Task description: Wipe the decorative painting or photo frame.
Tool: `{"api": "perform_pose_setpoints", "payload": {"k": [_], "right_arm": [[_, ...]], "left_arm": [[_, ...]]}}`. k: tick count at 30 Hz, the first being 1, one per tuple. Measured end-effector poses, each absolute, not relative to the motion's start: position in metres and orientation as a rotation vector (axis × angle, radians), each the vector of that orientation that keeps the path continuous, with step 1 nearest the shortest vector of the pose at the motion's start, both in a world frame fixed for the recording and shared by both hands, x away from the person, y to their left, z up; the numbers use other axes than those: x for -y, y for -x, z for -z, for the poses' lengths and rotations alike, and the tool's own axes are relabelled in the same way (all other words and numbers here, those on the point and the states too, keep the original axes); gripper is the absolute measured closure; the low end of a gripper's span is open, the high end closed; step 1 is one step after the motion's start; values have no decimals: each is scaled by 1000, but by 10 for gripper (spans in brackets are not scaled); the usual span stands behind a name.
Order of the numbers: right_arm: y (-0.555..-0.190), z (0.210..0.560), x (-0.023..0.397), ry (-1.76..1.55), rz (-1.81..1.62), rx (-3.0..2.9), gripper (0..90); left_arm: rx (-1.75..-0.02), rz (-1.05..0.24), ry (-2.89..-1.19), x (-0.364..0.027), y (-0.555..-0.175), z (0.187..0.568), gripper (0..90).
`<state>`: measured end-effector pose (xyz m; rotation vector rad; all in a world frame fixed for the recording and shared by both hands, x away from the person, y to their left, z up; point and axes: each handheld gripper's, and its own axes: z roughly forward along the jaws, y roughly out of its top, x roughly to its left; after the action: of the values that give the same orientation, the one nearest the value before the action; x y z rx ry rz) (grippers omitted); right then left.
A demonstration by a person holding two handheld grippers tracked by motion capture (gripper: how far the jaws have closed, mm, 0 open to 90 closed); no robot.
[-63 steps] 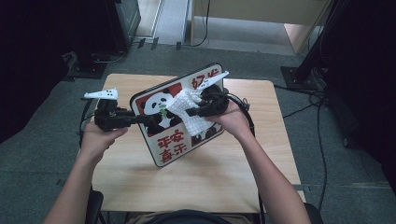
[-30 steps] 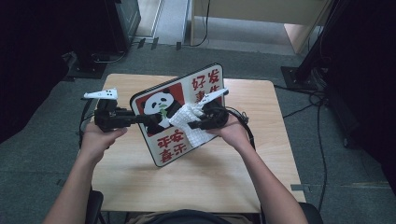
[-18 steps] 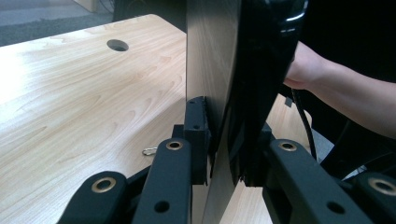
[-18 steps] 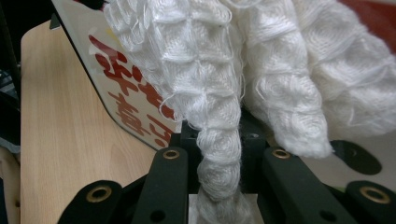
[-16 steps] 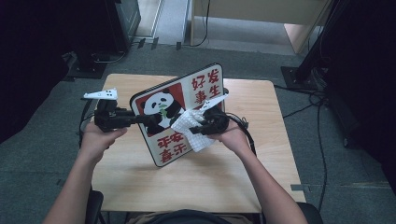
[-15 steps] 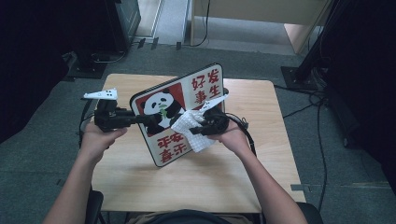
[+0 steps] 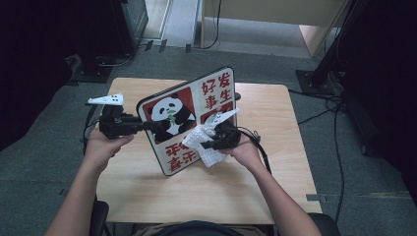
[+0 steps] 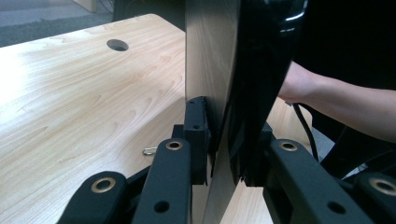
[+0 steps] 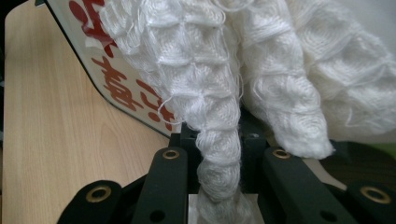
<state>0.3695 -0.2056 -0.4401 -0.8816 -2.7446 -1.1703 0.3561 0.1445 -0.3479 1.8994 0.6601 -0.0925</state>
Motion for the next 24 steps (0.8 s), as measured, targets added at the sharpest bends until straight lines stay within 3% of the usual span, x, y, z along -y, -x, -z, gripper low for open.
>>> {"api": "perform_pose_setpoints", "payload": {"k": [24], "right_arm": [[-367,483,213,938,1085,2680,774]], "left_arm": [[-655,100,-1899,-145,-356,348,763]]}}
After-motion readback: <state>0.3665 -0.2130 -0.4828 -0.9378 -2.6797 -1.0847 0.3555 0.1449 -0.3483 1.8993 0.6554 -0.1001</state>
